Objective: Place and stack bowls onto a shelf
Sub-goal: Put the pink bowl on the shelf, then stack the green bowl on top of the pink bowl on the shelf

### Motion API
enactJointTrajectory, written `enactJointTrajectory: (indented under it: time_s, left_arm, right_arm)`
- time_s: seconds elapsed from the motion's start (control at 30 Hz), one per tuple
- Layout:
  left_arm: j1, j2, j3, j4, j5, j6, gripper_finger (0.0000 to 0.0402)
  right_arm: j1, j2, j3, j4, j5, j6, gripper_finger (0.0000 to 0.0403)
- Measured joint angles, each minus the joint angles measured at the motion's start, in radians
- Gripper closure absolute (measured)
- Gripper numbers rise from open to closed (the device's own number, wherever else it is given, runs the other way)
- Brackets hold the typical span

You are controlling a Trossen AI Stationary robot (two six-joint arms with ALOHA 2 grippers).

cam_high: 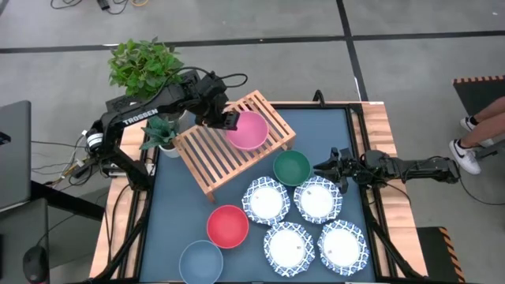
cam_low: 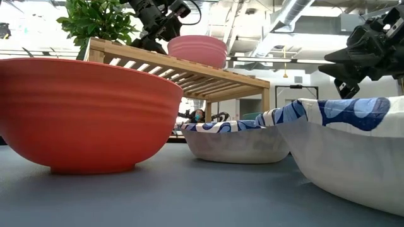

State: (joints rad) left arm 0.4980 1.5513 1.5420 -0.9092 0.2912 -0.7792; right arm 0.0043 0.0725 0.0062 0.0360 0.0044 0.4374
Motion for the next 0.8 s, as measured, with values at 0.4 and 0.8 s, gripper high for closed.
enactJointTrajectory:
  time_s: [0.4, 0.8]
  left_arm:
    - [0.037, -0.01, 0.0, 0.002, -0.092, 0.15, 0.0216]
    - [0.005, -0.018, 0.201, -0.232, -0.23, 0.279, 0.0216]
  right_arm:
    - [0.0, 0.0, 0.0, 0.002, 0.0, 0.0, 0.0259]
    - [0.0, 0.0, 0.0, 0.002, 0.0, 0.0, 0.0259]
